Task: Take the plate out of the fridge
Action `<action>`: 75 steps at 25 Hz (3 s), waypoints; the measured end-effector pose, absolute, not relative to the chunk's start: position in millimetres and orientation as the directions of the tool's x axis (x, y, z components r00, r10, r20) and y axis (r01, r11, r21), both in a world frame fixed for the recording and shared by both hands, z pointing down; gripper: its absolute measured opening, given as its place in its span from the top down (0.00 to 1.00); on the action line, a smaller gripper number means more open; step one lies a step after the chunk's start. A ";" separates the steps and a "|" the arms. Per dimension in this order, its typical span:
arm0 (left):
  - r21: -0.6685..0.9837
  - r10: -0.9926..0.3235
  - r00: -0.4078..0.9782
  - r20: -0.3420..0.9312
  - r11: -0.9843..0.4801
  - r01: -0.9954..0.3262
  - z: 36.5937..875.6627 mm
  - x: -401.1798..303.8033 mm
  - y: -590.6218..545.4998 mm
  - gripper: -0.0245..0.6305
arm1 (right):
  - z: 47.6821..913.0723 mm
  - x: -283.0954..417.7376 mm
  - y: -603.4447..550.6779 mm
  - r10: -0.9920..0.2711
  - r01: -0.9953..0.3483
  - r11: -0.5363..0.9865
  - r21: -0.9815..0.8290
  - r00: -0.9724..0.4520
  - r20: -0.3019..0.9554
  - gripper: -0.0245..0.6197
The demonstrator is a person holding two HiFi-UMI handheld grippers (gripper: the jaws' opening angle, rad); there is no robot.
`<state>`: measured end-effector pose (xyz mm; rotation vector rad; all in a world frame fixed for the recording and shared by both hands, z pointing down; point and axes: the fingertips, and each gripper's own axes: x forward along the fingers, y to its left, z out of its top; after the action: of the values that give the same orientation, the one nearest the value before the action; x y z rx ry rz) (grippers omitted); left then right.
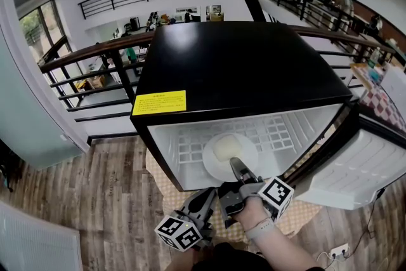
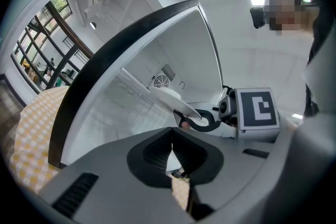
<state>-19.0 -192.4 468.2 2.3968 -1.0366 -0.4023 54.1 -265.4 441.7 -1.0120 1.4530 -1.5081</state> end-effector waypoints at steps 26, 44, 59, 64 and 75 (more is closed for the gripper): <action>0.544 -0.733 0.676 -0.081 -0.601 -0.586 463.2 -20.1 -189.1 0.95 | 438.0 62.0 -262.3 -0.940 0.059 0.029 -0.998 -0.337 -0.048 0.90; 0.529 -0.721 0.687 -0.094 -0.620 -0.579 460.3 -20.3 -171.7 0.95 | 437.2 70.5 -238.6 -0.936 0.016 0.051 -0.999 -0.348 -0.053 0.90; 0.515 -0.716 0.691 -0.101 -0.632 -0.579 450.9 -27.8 -145.4 0.95 | 434.1 66.2 -208.1 -0.938 0.020 0.048 -0.999 -0.343 -0.052 0.90; 0.512 -0.714 0.693 -0.102 -0.635 -0.579 448.6 -31.7 -132.7 0.95 | 432.5 61.6 -194.7 -0.937 0.024 0.049 -0.999 -0.345 -0.054 0.90; 0.503 -0.709 0.697 -0.103 -0.642 -0.579 446.9 -37.5 -105.1 0.95 | 437.2 57.6 -161.7 -0.936 0.016 0.043 -0.999 -0.349 -0.046 0.90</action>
<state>-37.5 -105.1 446.9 2.4706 -0.9950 -0.4064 57.6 -161.7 437.2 -0.9795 1.4808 -1.4343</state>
